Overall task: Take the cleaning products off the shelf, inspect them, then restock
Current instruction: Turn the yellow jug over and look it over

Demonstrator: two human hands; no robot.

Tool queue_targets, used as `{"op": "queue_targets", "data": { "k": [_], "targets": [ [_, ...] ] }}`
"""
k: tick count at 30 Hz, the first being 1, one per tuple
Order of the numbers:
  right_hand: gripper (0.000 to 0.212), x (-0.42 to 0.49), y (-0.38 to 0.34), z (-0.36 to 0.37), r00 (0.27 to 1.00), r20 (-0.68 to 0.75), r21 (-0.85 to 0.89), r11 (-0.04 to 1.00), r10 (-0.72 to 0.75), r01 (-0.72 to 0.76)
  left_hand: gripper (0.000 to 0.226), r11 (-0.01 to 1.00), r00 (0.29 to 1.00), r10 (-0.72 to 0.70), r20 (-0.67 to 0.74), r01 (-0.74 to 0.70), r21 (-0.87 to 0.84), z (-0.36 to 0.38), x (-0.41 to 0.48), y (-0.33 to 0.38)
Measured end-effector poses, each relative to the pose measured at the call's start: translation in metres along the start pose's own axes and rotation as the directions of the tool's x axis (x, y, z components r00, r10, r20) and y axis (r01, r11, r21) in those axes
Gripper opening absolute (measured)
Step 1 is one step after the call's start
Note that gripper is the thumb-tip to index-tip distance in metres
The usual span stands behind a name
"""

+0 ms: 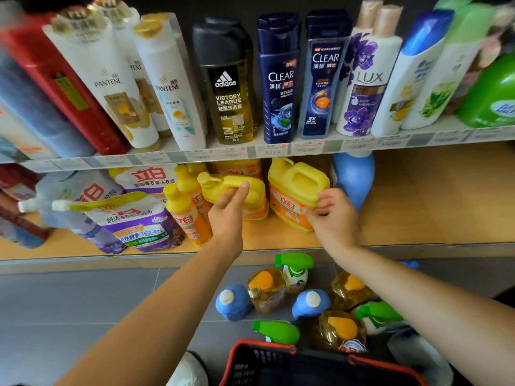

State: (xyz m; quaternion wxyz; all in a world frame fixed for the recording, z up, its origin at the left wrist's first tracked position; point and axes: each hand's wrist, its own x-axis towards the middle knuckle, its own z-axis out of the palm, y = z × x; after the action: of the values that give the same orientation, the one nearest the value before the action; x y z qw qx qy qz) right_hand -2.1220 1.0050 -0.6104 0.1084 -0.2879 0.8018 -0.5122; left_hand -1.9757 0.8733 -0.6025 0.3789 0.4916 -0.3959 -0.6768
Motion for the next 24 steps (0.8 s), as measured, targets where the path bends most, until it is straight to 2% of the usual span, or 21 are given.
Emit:
{"op": "queue_targets", "data": {
  "k": [2, 3, 4, 5, 6, 7, 9, 11, 12, 16, 19, 21, 22, 24],
  "targets": [
    [0.035, -0.006, -0.004, 0.005, 0.986, 0.162, 0.014, 0.999, -0.042, 0.040, 0.051, 0.999, 1.000, -0.011, 0.002, 0.010, 0.048, 0.001, 0.004, 0.007],
    [0.035, -0.008, -0.005, 0.006, 0.967, 0.250, 0.020, 0.999, -0.044, 0.041, 0.038, 0.987, 0.996, 0.079, -0.036, -0.074, 0.141, 0.001, 0.005, 0.008],
    [0.037, -0.008, -0.005, 0.007, 0.947, 0.318, 0.017, 0.999, -0.044, 0.041, 0.027, 0.933, 0.970, 0.233, -0.070, -0.202, 0.299, 0.001, 0.006, 0.009],
    [0.038, -0.008, -0.005, 0.007, 0.932, 0.358, 0.000, 0.998, -0.052, 0.056, 0.022, 0.814, 0.912, 0.405, -0.062, -0.328, 0.480, 0.000, 0.008, 0.009],
    [0.039, -0.008, -0.005, 0.007, 0.925, 0.373, -0.035, 0.995, -0.073, 0.093, 0.024, 0.651, 0.834, 0.552, 0.002, -0.433, 0.624, -0.002, 0.011, 0.008],
    [0.039, -0.007, -0.005, 0.006, 0.926, 0.360, -0.090, 0.983, -0.116, 0.158, 0.030, 0.481, 0.759, 0.642, 0.108, -0.508, 0.714, -0.004, 0.015, 0.009],
    [0.037, -0.003, -0.005, 0.001, 0.932, 0.259, -0.242, 0.917, -0.253, 0.316, 0.049, 0.202, 0.677, 0.652, 0.340, -0.588, 0.783, -0.009, 0.028, 0.009],
    [0.043, 0.001, -0.004, -0.004, 0.932, 0.134, -0.361, 0.859, -0.337, 0.362, 0.059, 0.015, 0.641, 0.592, 0.489, -0.615, 0.788, -0.015, 0.040, 0.006],
    [0.048, 0.003, -0.004, -0.006, 0.936, 0.089, -0.383, 0.856, -0.341, 0.349, 0.060, -0.045, 0.622, 0.582, 0.524, -0.619, 0.784, -0.016, 0.044, 0.003],
    [0.058, 0.009, 0.001, -0.011, 0.942, 0.079, -0.353, 0.875, -0.326, 0.332, 0.065, -0.219, 0.574, 0.556, 0.601, -0.597, 0.772, -0.018, 0.052, -0.007],
    [0.062, 0.008, 0.004, -0.010, 0.937, 0.128, -0.368, 0.862, -0.324, 0.348, 0.085, -0.341, 0.641, 0.403, 0.653, -0.557, 0.757, -0.019, 0.053, -0.018],
    [0.062, 0.007, 0.006, -0.009, 0.935, 0.152, -0.391, 0.849, -0.321, 0.355, 0.092, -0.323, 0.668, 0.392, 0.632, -0.543, 0.775, -0.021, 0.049, -0.024],
    [0.063, 0.007, 0.006, -0.010, 0.935, 0.159, -0.400, 0.846, -0.316, 0.354, 0.090, -0.304, 0.660, 0.414, 0.627, -0.549, 0.779, -0.022, 0.046, -0.027],
    [0.063, 0.008, 0.007, -0.010, 0.937, 0.170, -0.399, 0.848, -0.305, 0.348, 0.083, -0.252, 0.599, 0.489, 0.634, -0.599, 0.760, -0.027, 0.038, -0.035]
  ]
}}
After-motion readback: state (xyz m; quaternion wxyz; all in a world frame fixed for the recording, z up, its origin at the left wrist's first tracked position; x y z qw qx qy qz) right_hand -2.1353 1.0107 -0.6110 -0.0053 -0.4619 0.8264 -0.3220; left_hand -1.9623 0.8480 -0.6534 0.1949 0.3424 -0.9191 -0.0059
